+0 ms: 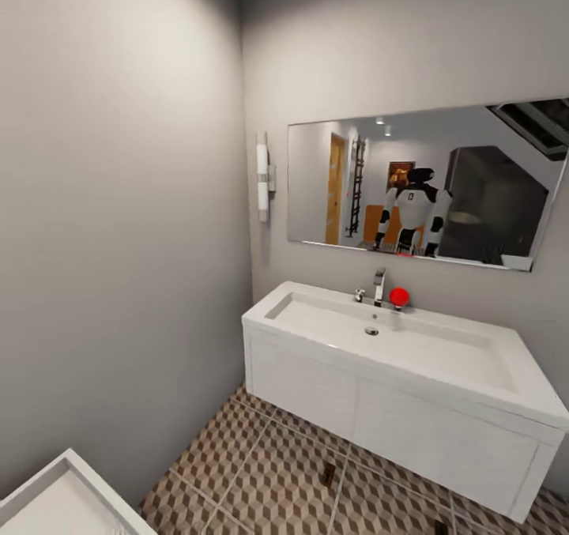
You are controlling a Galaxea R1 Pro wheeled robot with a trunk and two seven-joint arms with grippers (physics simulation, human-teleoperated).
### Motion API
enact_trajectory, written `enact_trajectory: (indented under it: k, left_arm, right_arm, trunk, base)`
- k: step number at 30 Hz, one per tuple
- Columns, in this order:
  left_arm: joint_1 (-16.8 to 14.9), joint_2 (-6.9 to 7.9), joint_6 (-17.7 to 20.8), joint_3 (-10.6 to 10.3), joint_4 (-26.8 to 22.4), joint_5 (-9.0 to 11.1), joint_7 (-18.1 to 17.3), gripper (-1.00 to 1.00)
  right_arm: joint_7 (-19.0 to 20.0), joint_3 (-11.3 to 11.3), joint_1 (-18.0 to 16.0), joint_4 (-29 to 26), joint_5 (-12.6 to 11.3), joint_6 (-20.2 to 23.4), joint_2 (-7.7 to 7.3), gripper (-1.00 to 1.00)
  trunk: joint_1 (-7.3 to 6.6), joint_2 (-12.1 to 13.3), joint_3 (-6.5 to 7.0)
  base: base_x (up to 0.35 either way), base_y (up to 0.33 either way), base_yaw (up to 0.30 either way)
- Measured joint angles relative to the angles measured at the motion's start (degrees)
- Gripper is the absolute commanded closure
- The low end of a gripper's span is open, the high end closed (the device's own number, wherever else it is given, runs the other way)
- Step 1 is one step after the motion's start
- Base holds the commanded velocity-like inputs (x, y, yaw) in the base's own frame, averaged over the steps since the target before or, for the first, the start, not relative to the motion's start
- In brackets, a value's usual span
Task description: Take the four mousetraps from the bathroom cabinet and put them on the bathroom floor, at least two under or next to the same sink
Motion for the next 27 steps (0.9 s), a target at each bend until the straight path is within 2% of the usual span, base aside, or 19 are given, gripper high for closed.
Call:
enact_trajectory:
  k: [27]
  left_arm:
    - [0.0, -0.04, 0.0, 0.0, 0.0, 0.0, 0.0, -1.0]
  right_arm:
    - [-0.3, 0.0, 0.0, 0.0, 0.0, 0.0, -0.02, -1.0]
  trunk:
    - [0.0, 0.0, 0.0]
  base:
    - [0.0, 0.0, 0.278]
